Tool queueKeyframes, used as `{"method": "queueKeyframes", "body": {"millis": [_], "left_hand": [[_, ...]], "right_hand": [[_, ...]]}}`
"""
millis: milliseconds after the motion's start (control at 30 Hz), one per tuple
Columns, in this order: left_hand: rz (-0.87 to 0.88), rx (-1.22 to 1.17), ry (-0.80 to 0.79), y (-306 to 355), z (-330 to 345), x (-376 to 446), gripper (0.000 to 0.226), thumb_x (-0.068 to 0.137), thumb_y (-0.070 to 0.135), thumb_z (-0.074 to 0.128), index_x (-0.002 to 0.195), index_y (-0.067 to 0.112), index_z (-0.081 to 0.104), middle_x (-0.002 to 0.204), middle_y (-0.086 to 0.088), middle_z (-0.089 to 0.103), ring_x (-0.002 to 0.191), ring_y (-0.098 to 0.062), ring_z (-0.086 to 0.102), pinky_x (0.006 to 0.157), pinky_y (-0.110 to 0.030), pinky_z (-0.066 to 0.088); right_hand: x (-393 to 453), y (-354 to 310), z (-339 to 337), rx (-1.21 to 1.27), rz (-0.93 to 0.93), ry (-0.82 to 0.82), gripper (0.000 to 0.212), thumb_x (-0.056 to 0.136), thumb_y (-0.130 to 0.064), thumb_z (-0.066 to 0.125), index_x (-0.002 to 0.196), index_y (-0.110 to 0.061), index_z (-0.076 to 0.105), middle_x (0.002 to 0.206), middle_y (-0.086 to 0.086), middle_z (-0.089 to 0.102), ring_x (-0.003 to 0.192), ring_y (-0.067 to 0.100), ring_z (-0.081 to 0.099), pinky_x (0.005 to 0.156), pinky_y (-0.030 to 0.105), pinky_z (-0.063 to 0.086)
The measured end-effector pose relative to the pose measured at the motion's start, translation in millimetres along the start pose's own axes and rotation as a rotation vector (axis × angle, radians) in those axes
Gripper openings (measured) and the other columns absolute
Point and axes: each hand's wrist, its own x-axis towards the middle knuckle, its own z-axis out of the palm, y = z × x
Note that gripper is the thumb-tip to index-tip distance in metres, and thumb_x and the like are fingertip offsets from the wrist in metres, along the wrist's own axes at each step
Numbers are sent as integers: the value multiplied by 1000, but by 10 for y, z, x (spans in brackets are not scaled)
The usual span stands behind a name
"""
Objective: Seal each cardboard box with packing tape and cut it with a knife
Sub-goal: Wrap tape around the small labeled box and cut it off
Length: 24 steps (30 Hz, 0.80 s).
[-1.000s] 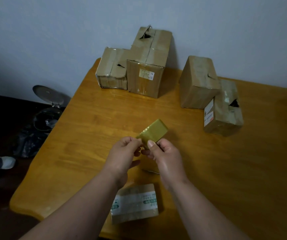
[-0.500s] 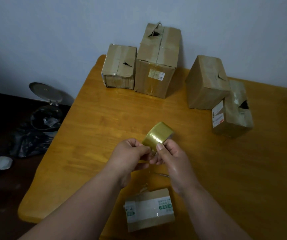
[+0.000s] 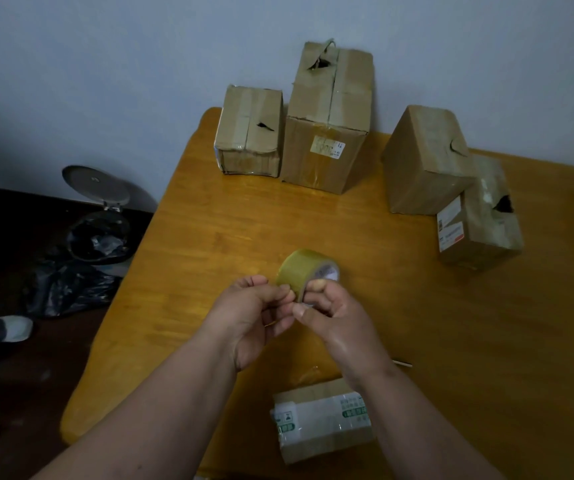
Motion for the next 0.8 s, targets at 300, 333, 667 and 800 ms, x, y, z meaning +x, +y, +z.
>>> {"method": "queueKeyframes", "body": {"millis": [300, 333, 667, 800], "left_hand": [[-149, -195, -130, -21, -91, -94, 18, 86, -2, 50, 79, 14, 48, 53, -4, 59, 50, -17, 63, 77, -35, 51], [-154, -198, -159, -22, -105, -109, 15, 83, -2, 51, 77, 12, 50, 54, -4, 59, 52, -18, 64, 82, -36, 51], [126, -27, -92, -175, -56, -199, 24, 91, -9, 43, 88, 11, 56, 63, -7, 62, 62, -17, 60, 73, -31, 48], [280, 202, -17, -197, -10, -235, 26, 84, -18, 55, 90, 7, 59, 69, -4, 59, 64, -12, 57, 68, -21, 50]], "right_hand": [[1, -40, 1, -96, -40, -38, 16, 82, -13, 77, 89, -24, 67, 77, -22, 69, 77, -7, 64, 70, 13, 49], [4, -49, 3, -96, -45, -35, 14, 83, -13, 75, 87, -23, 67, 76, -20, 69, 76, -7, 64, 69, 12, 49], [-50, -91, 56, -128, -36, -9, 13, 91, -13, 65, 103, -16, 71, 94, 3, 74, 94, 13, 69, 87, 25, 54], [-72, -59, 52, -79, -16, 60, 11, 94, -14, 62, 95, -17, 72, 86, -2, 74, 85, 8, 68, 78, 22, 53]]}}
